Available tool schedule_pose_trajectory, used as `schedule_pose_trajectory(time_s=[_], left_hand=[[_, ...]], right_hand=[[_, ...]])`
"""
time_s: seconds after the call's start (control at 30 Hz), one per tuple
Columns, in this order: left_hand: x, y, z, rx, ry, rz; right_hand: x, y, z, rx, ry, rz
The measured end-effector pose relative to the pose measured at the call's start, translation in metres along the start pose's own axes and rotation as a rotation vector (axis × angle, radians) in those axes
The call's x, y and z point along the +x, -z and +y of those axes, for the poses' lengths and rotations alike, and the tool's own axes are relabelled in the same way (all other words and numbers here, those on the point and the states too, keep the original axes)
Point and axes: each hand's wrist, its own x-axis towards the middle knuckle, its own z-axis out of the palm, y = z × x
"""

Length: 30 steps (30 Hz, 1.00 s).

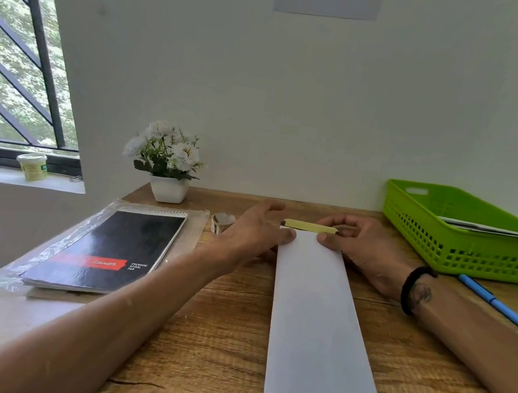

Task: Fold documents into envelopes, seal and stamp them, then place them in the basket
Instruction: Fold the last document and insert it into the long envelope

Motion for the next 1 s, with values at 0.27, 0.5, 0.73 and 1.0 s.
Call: schedule_pose_trajectory(time_s=[0.27,0.5,0.73,1.0], left_hand=[[0.0035,-0.0013,-0.0013,-0.096,0.015,-0.029],[0.0023,-0.0015,-0.0001,-0.062,-0.008,-0.057],[0.0037,-0.0036,-0.0040,-0.050,-0.008,0.010],[0.0022,-0.0038,-0.0034,-0.086,-0.050,0.071]], right_hand=[[-0.0011,-0.0010,-0.0024,0.015,0.001,-0.031],[-0.0044,-0.0028,-0.0055,0.030,-0.002,-0.077],[-0.0047,-0.0040,-0.0044,0.052,-0.011,-0.136],[-0.0045,-0.0085,-0.0009,-0.049,-0.015,-0.052]])
